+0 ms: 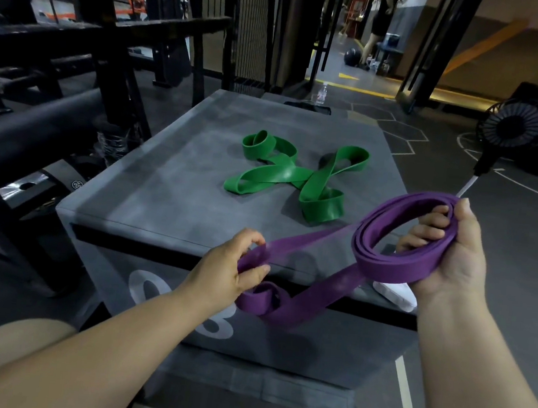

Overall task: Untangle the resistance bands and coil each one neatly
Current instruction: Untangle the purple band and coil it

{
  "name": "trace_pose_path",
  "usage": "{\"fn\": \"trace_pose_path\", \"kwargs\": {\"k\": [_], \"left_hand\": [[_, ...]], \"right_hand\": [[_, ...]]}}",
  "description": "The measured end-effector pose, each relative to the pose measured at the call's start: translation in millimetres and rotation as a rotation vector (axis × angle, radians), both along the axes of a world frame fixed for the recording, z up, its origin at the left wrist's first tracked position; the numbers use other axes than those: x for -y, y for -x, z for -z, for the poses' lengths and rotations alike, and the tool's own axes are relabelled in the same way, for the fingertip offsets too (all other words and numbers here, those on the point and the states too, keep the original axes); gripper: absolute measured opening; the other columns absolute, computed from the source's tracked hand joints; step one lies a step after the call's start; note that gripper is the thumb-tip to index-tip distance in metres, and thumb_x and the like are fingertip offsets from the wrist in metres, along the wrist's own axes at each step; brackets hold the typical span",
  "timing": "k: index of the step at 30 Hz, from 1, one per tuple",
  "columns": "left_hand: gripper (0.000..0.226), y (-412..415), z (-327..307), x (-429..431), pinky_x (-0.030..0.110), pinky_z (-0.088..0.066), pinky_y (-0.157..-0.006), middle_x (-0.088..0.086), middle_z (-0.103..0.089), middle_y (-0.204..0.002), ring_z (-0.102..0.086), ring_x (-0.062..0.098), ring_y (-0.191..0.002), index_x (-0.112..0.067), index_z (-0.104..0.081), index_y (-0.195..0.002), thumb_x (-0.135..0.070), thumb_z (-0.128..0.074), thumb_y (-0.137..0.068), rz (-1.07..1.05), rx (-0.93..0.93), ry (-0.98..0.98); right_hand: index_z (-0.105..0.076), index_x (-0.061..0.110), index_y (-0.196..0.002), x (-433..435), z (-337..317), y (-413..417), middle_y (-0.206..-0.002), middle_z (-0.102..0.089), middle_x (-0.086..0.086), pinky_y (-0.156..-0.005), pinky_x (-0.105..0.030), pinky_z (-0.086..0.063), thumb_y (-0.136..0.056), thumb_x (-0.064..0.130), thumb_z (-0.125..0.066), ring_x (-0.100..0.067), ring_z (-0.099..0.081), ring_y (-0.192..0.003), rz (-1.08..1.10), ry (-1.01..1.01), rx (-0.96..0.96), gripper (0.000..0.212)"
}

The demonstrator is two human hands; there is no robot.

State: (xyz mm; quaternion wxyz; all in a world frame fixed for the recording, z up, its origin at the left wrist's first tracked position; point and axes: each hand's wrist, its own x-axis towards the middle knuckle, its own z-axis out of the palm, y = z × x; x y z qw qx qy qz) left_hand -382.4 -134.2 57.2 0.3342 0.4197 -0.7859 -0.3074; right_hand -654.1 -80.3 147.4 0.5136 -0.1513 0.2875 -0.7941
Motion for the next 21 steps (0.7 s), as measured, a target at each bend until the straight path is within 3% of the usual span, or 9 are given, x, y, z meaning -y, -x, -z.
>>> {"fn": "trace_pose_path", "kwargs": {"k": [2,5,7,10,13,16,18,21], "left_hand": [[0.033,0,4,2,0.019,-0.045,-0.072,-0.018,-0.058,-0.085,-0.058,0.003,-0.08,-0.034,-0.059,-0.105,-0.055,-0.052,-0.08,0.025,0.037,0.054],[0.043,1,13,5,0.013,-0.04,-0.081,-0.019,-0.053,-0.097,-0.055,0.005,-0.092,-0.016,-0.07,-0.102,-0.049,-0.047,-0.088,0.105,0.102,0.126],[0.049,4,14,4,0.016,-0.037,-0.075,-0.013,-0.056,-0.088,-0.054,0.009,-0.086,-0.013,-0.07,-0.099,-0.05,-0.041,-0.088,0.112,0.155,0.133],[0.046,8,14,3,0.033,-0.037,-0.061,0.003,-0.055,-0.068,-0.051,0.019,-0.069,-0.007,-0.059,-0.079,-0.049,-0.04,-0.085,0.094,0.204,0.034],[0.039,9,12,0,0.039,-0.046,-0.07,0.005,-0.063,-0.073,-0.059,0.022,-0.073,-0.015,-0.057,-0.085,-0.051,-0.044,-0.085,0.093,0.131,-0.133],[0.005,13,9,-5,0.032,-0.045,-0.078,-0.009,-0.062,-0.074,-0.057,0.01,-0.073,-0.027,-0.048,-0.101,-0.028,-0.052,-0.097,0.075,0.072,-0.227],[0.014,16,5,-7,0.029,-0.045,-0.077,-0.001,-0.064,-0.084,-0.058,0.012,-0.077,-0.026,-0.041,-0.108,-0.023,-0.05,-0.098,0.083,0.041,-0.249],[0.028,17,2,-10,0.012,-0.04,-0.068,-0.004,-0.061,-0.086,-0.055,-0.004,-0.068,-0.023,-0.032,-0.112,-0.019,-0.054,-0.096,0.139,-0.042,-0.329]], "right_hand": [[-0.056,0.026,-0.075,1,1,-2,-0.055,-0.05,0.013,-0.042,-0.012,-0.035,-0.076,0.047,-0.065,0.0,-0.044,-0.041,-0.001,-0.005,-0.017,0.023],[-0.056,0.026,-0.077,3,2,-7,-0.057,-0.051,0.013,-0.044,-0.012,-0.034,-0.076,0.047,-0.066,0.0,-0.044,-0.043,-0.002,-0.024,-0.054,0.023],[-0.055,0.025,-0.077,5,3,-11,-0.057,-0.052,0.013,-0.044,-0.013,-0.033,-0.076,0.046,-0.066,0.0,-0.044,-0.043,0.006,-0.045,-0.089,0.024],[-0.055,0.022,-0.077,7,4,-20,-0.059,-0.053,0.011,-0.042,-0.014,-0.036,-0.072,0.043,-0.068,0.0,-0.044,-0.043,0.015,-0.078,-0.176,0.025],[-0.056,0.022,-0.078,8,5,-26,-0.059,-0.054,0.011,-0.042,-0.015,-0.038,-0.07,0.041,-0.069,-0.002,-0.046,-0.044,0.022,-0.114,-0.262,0.024],[-0.056,0.022,-0.078,9,6,-28,-0.06,-0.055,0.011,-0.043,-0.016,-0.038,-0.069,0.041,-0.069,-0.003,-0.046,-0.045,0.038,-0.123,-0.314,0.025],[-0.056,0.022,-0.079,8,6,-28,-0.059,-0.055,0.01,-0.043,-0.016,-0.039,-0.069,0.042,-0.068,-0.003,-0.047,-0.046,0.051,-0.12,-0.337,0.025],[-0.056,0.021,-0.079,8,4,-30,-0.058,-0.056,0.01,-0.045,-0.017,-0.043,-0.072,0.044,-0.068,-0.004,-0.05,-0.047,0.096,-0.133,-0.315,0.027]]}}
